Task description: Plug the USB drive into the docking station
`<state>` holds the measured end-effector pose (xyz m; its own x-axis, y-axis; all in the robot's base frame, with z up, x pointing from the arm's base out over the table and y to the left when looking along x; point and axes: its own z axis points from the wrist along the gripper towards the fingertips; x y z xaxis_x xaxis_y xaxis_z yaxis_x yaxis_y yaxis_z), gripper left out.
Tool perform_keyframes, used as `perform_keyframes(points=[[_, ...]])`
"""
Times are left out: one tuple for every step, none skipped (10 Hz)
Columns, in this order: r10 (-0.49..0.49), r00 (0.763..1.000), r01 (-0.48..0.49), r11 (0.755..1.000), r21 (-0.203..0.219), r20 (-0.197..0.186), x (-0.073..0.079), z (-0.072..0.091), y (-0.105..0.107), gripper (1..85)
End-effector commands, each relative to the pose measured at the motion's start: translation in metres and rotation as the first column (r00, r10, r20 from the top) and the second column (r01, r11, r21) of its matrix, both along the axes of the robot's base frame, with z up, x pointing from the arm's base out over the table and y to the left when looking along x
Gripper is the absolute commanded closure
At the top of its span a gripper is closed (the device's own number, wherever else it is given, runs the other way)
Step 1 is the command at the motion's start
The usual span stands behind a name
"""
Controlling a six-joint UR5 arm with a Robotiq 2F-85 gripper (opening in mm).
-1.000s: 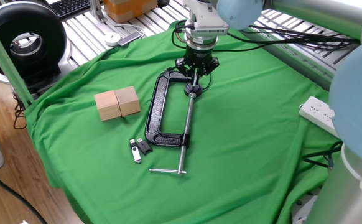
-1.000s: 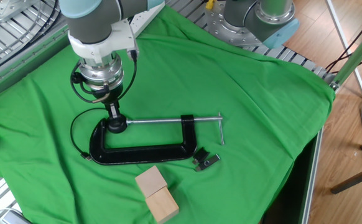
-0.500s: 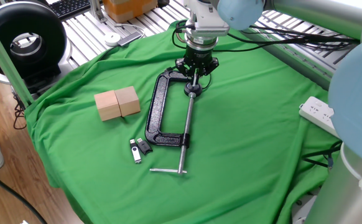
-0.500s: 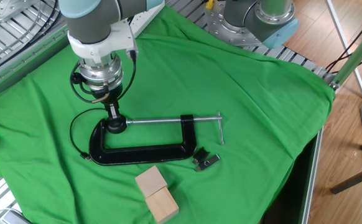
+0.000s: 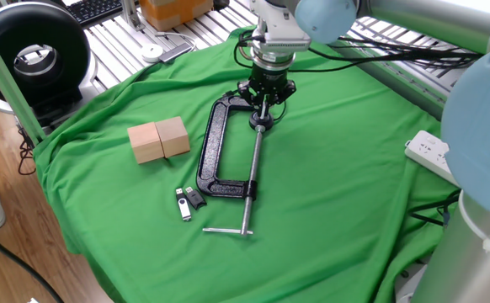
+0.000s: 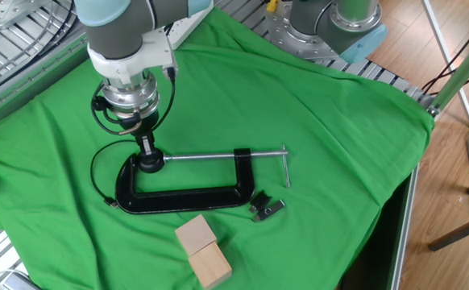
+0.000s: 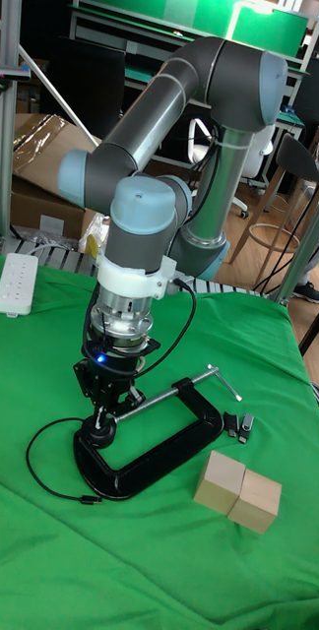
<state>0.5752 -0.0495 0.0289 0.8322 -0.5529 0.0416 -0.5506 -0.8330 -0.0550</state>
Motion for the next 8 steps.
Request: perform_keyframes(points=[[-0.008, 1.0, 0.008, 1.0, 0.004, 0.015, 0.003, 0.002, -0.003, 84.0], [-0.01, 1.0, 0.01, 1.0, 0.016, 0.022, 0.005, 0.005, -0.004, 84.0], [-0.033, 0.998, 0.032, 0.999, 0.021, 0.05, 0.013, 0.009, -0.007, 83.7], [-0.061, 0.995, 0.061, 0.998, -0.001, 0.079, 0.021, 0.017, -0.014, 76.3], [-0.081, 0.994, 0.087, 0.993, -0.075, 0.077, 0.022, 0.019, -0.026, 59.3], [-0.087, 0.995, 0.091, 0.992, -0.091, 0.041, 0.013, 0.023, -0.024, 32.7], [-0.085, 0.996, 0.088, 0.994, -0.072, 0.039, 0.012, 0.026, -0.022, 31.7], [-0.078, 0.996, 0.08, 0.995, -0.063, 0.041, 0.013, 0.029, -0.024, 28.3]])
